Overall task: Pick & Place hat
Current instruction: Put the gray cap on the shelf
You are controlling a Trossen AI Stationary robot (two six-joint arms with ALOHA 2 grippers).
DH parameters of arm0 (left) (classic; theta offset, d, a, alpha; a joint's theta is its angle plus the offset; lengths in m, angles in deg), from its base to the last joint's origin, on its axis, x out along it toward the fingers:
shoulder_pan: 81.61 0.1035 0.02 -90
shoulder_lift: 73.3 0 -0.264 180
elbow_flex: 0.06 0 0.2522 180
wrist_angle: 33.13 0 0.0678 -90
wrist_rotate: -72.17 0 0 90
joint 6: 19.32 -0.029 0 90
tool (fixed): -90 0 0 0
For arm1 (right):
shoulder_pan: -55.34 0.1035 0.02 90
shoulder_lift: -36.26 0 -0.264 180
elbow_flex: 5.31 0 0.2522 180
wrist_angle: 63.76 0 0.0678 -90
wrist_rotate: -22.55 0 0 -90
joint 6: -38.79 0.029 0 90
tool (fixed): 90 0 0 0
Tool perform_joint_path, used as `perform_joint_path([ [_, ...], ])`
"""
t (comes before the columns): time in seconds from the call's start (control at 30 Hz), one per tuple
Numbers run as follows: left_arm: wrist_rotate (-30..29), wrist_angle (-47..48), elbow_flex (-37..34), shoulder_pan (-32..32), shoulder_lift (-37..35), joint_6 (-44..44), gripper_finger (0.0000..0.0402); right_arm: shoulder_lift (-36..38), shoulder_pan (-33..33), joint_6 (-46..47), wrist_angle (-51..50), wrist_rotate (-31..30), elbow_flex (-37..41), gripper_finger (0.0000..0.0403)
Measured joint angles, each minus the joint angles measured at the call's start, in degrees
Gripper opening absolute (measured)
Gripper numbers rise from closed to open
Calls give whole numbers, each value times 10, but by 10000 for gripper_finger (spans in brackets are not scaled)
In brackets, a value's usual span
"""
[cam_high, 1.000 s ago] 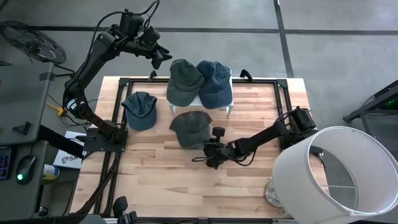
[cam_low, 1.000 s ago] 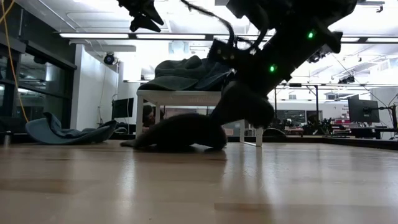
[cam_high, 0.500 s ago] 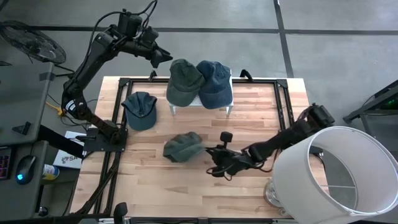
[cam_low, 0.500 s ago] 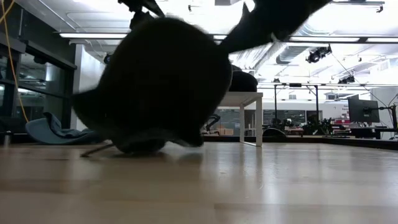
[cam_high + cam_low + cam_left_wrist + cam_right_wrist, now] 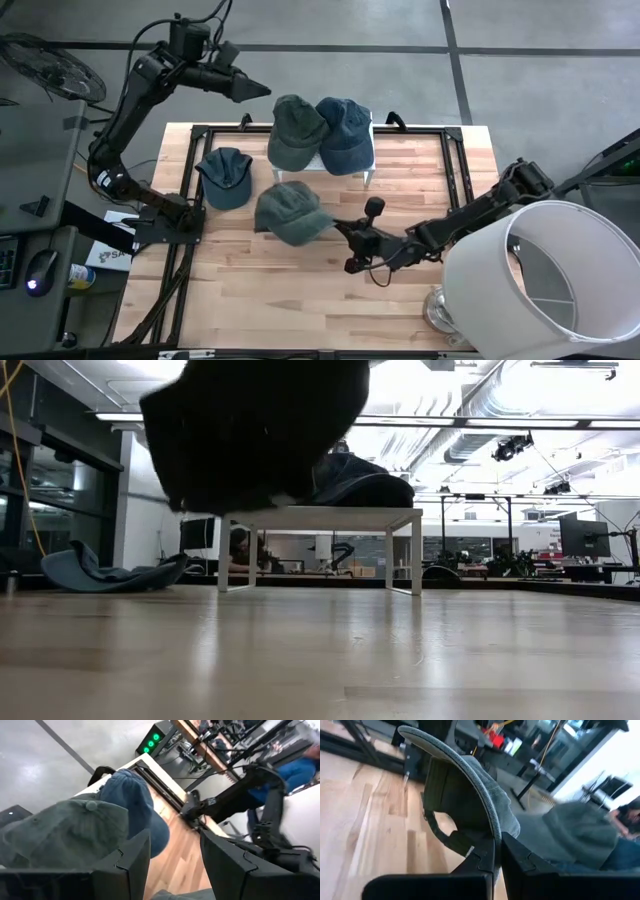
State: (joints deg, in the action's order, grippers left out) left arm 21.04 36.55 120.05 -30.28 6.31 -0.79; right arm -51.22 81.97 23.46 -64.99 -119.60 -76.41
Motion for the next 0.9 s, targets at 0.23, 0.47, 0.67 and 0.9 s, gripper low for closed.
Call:
perform_joint_path([
  [0.23, 15, 3, 0, 0, -26, 43, 170, 16, 1, -123, 86, -4, 0, 4],
  [0.47, 23, 48, 0, 0, -44, 46, 170, 16, -12, -300, 154, -36, -17, 4],
  [0.67, 35, 84, 0, 0, -45, 61, 170, 16, -37, -464, 152, -57, -64, 6],
  [0.9, 46, 90, 0, -24, -45, 83, 170, 17, -53, -570, 142, -48, -109, 4],
])
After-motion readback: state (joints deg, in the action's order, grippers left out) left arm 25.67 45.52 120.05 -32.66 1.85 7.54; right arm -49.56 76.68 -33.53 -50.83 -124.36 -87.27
